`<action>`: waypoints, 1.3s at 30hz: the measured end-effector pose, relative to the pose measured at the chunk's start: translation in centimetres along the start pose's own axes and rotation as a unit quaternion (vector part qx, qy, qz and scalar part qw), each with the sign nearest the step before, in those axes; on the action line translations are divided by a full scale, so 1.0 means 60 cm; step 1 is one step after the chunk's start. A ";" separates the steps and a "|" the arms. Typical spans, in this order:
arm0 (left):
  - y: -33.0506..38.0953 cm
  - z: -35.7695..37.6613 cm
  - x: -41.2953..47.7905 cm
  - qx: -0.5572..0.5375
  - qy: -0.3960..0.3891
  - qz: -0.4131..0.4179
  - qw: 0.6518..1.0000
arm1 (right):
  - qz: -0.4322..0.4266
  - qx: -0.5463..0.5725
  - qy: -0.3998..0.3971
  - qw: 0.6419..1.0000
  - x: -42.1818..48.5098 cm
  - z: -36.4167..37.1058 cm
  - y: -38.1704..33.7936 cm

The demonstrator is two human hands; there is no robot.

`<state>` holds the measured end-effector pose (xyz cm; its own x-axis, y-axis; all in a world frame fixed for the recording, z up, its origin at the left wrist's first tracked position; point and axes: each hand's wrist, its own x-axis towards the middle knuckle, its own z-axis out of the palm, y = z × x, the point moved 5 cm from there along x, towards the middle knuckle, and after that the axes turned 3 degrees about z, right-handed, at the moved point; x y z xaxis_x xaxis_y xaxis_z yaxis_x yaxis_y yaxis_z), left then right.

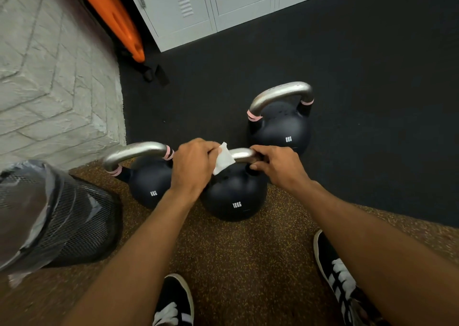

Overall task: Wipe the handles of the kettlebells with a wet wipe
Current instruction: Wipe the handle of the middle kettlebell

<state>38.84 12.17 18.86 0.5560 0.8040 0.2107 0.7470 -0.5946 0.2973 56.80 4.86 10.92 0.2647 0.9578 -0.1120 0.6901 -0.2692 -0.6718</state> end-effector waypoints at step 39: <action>0.063 0.039 -0.042 0.210 0.088 0.272 0.935 | -0.012 -0.015 0.024 1.000 0.004 0.004 0.001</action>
<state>41.10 7.90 17.29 0.8549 0.3481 0.3848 0.4680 -0.8375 -0.2821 56.75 5.12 10.66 0.2791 0.9583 -0.0612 0.7166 -0.2502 -0.6510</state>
